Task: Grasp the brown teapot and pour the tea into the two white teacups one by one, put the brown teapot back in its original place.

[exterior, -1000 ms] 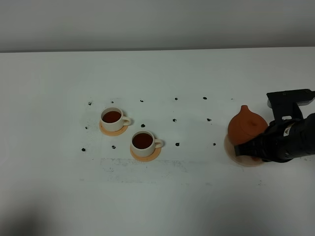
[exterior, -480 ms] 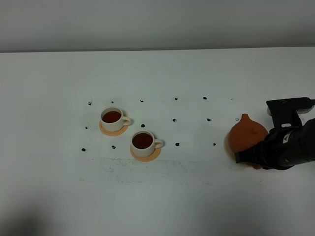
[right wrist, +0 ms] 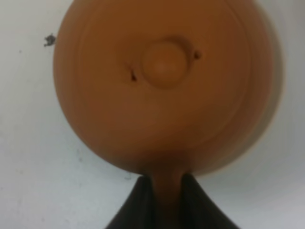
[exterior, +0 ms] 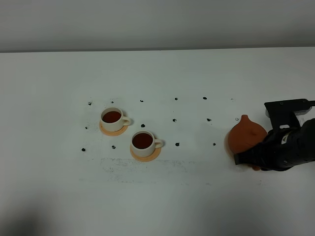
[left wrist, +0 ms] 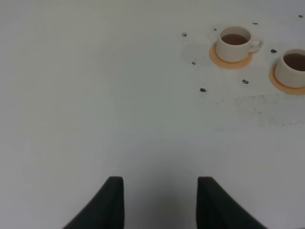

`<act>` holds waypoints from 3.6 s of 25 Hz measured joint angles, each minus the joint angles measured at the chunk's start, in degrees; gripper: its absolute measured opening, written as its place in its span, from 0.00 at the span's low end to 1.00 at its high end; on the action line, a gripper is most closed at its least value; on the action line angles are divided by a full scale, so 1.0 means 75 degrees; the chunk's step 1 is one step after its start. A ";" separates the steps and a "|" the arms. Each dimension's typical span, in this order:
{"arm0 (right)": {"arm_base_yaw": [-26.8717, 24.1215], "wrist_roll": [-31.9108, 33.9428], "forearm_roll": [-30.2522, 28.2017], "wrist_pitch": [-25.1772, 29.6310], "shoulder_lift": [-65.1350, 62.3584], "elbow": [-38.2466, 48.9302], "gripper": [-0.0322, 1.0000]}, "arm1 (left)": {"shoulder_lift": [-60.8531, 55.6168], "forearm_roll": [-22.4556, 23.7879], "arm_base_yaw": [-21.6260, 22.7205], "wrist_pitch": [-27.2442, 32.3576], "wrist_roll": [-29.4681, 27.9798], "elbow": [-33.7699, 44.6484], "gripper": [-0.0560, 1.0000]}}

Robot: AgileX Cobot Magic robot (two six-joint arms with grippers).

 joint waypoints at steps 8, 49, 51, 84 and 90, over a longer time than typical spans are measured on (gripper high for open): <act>0.0000 0.0024 0.0047 -0.0031 0.0059 0.0000 0.56 | 0.0000 0.0000 0.0000 0.0000 0.0000 0.0000 0.40; 0.0255 0.0116 -0.1012 0.4806 -0.8056 0.0008 0.53 | 0.0000 0.0000 0.0000 0.0000 0.0000 0.0000 0.40; 0.0292 0.0096 -0.1012 0.5337 -0.8551 0.0008 0.53 | 0.0000 0.0000 0.0000 0.0000 0.0000 0.0000 0.40; -0.2016 -0.1801 -0.0069 0.5937 -1.1038 0.1427 0.53 | 0.0000 0.0000 0.0000 0.0000 0.0001 0.0000 0.40; -0.2016 -0.1801 -0.0069 0.5931 -1.1598 0.1427 0.53 | 0.0000 0.0000 0.0000 0.0000 0.0001 0.0000 0.40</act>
